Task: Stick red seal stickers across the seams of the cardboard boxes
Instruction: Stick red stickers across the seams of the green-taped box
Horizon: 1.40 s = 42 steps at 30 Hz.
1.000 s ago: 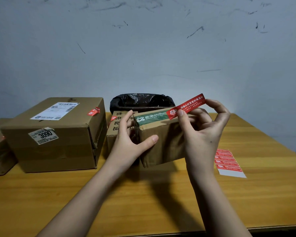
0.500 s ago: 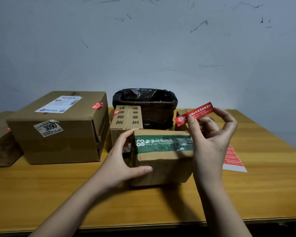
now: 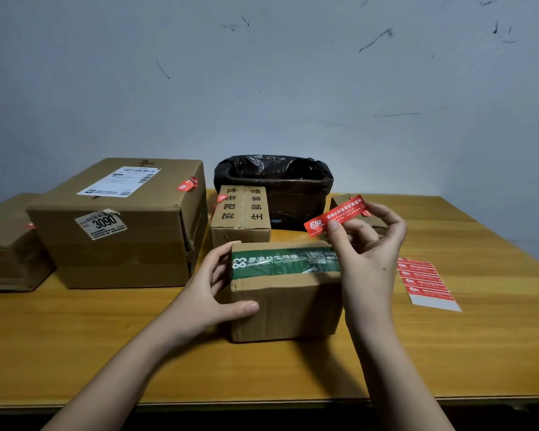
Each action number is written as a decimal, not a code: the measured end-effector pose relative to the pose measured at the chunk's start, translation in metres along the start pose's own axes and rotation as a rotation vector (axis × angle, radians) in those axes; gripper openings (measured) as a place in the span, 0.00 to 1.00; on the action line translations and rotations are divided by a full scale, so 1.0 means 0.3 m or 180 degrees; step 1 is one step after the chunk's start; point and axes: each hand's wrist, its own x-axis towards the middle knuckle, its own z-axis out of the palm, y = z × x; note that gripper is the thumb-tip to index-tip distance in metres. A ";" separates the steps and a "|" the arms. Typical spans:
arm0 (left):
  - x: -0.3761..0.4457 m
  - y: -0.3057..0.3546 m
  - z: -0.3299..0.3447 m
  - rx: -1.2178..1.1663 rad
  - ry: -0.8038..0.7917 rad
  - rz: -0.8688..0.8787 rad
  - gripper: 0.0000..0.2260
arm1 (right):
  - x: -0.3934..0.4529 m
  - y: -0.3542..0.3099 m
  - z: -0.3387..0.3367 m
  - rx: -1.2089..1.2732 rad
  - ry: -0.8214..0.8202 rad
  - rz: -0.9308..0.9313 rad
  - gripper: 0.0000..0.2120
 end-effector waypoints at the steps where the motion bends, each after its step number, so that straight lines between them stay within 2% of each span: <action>1: 0.003 -0.004 -0.002 0.0013 -0.0029 -0.0010 0.49 | -0.001 0.002 0.002 -0.0023 -0.0014 0.0016 0.20; 10: 0.016 -0.027 -0.021 -0.0101 -0.0269 0.0051 0.52 | 0.000 0.015 0.012 -0.0087 -0.0063 0.0060 0.20; 17: -0.023 -0.011 -0.023 0.0690 -0.0116 0.0294 0.50 | 0.004 0.018 0.018 -0.0174 -0.0080 0.0059 0.20; 18: -0.043 0.005 -0.017 0.1018 0.0071 0.0513 0.48 | 0.003 0.018 0.016 -0.0179 -0.0077 0.0056 0.20; 20: -0.076 0.053 0.000 0.1654 0.0763 0.1249 0.40 | 0.002 0.013 0.013 -0.0150 -0.0064 0.0053 0.19; 22: -0.086 0.121 0.027 0.1824 0.1479 0.1892 0.26 | 0.000 0.006 0.021 -0.0075 -0.0066 0.0040 0.16; 24: -0.057 0.188 0.061 0.1719 0.1680 0.2055 0.13 | -0.003 0.000 0.034 -0.0005 -0.0060 -0.0020 0.13; 26: -0.012 0.240 0.094 0.1429 0.1523 0.1742 0.08 | -0.009 -0.008 0.045 0.0104 -0.0043 -0.0060 0.11; 29: 0.033 0.270 0.130 0.0691 0.1267 0.1100 0.13 | -0.022 -0.022 0.056 0.0215 -0.0050 -0.0085 0.09; 31: 0.050 0.266 0.145 0.0405 0.1281 0.0921 0.12 | -0.027 -0.027 0.058 0.0222 -0.0033 -0.0128 0.08; 37: 0.066 0.268 0.171 -0.0176 0.1256 0.0804 0.01 | -0.026 -0.019 0.060 0.0155 0.0017 -0.0169 0.06; 42: 0.078 0.290 0.169 -0.0494 0.1279 0.0827 0.01 | -0.023 -0.013 0.066 0.0175 0.0045 -0.0194 0.06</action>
